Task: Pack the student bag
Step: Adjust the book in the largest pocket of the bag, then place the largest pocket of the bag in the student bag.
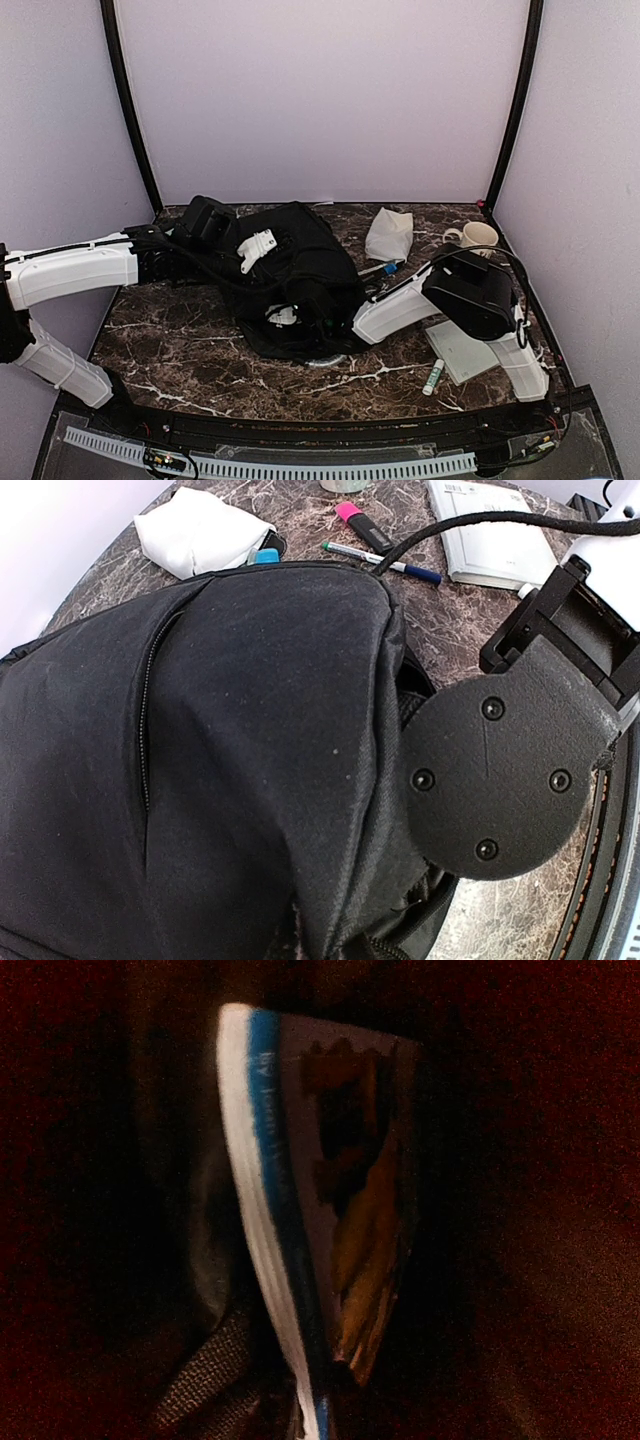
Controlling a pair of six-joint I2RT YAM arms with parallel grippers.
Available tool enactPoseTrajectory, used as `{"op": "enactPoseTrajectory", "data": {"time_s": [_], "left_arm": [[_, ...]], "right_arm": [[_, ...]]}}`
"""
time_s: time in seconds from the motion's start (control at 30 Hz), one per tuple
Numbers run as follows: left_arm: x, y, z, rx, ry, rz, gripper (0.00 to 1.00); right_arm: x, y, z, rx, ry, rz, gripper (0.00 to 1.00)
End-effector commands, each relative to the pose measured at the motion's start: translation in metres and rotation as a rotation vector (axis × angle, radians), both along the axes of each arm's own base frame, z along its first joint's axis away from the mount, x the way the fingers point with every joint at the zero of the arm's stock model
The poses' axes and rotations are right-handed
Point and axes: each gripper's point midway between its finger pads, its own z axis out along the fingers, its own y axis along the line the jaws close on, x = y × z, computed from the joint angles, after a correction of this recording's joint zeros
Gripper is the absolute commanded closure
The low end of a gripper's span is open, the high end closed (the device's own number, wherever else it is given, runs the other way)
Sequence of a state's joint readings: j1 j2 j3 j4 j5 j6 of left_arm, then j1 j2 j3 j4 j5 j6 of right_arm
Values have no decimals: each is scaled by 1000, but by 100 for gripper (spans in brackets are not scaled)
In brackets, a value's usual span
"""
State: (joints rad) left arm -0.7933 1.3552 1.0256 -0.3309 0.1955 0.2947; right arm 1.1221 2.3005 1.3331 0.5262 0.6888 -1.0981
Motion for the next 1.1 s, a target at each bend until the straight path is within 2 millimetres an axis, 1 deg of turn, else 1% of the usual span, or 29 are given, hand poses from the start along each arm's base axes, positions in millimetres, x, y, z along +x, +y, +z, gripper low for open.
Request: {"op": "enactPoseTrajectory", "data": {"time_s": [0.0,0.03,0.1,0.17,0.27,0.33,0.4,0.43,0.47,0.5,0.53,0.57,0.6,0.63,0.7,0.73,0.77,0.83,0.87,0.9,0.93,0.97,1.0,1.07], "left_arm": [[-2,-10,28,-76,-33,-24,100],[-1,-10,27,-73,-33,-19,100],[0,-9,28,-74,-40,-12,100],[1,-8,29,-72,-47,-4,100],[7,-3,28,-57,-67,29,100],[10,-1,27,-47,-76,46,100],[16,1,23,-33,-84,75,100],[21,3,20,-21,-91,92,100],[22,3,18,-14,-90,96,100],[23,2,15,-8,-85,98,100],[24,2,11,-2,-77,100,100],[24,1,7,7,-66,99,100],[25,0,3,16,-57,98,100],[26,0,-3,31,-48,101,100],[28,1,-13,63,-34,105,100],[29,1,-20,84,-19,105,100],[30,0,-25,99,-8,107,100],[30,0,-33,121,16,109,100],[30,-1,-40,139,38,109,100],[28,0,-47,159,58,105,100],[25,-1,-51,178,76,86,98],[23,-4,-50,189,80,77,86],[20,-6,-51,207,82,67,73],[14,-13,-48,235,71,48,57]], "right_arm": [[-4,-5,17,61,25,-20,83],[-12,-8,16,50,62,-12,79],[-26,-8,19,55,120,-4,70],[-40,-9,23,58,162,0,63],[-65,-11,26,46,226,30,59],[-85,-15,23,18,308,64,57],[-115,-20,19,-19,443,127,56],[-142,-27,17,-47,573,194,56],[-155,-34,16,-57,641,215,56],[-173,-42,19,-64,725,255,55],[-188,-50,29,-52,784,283,55],[-199,-59,35,-48,830,295,55],[-209,-73,34,-66,872,292,55],[-213,-87,33,-79,891,277,55],[-216,-114,36,-89,910,240,55],[-214,-126,42,-72,911,223,55],[-212,-139,44,-59,923,197,55],[-202,-164,49,-12,945,137,55],[-197,-178,48,7,956,101,55],[-190,-189,54,38,948,70,56],[-184,-202,56,58,937,36,56],[-179,-215,55,71,926,-1,56],[-171,-228,61,104,903,-40,56],[-162,-250,67,139,884,-115,56]]}}
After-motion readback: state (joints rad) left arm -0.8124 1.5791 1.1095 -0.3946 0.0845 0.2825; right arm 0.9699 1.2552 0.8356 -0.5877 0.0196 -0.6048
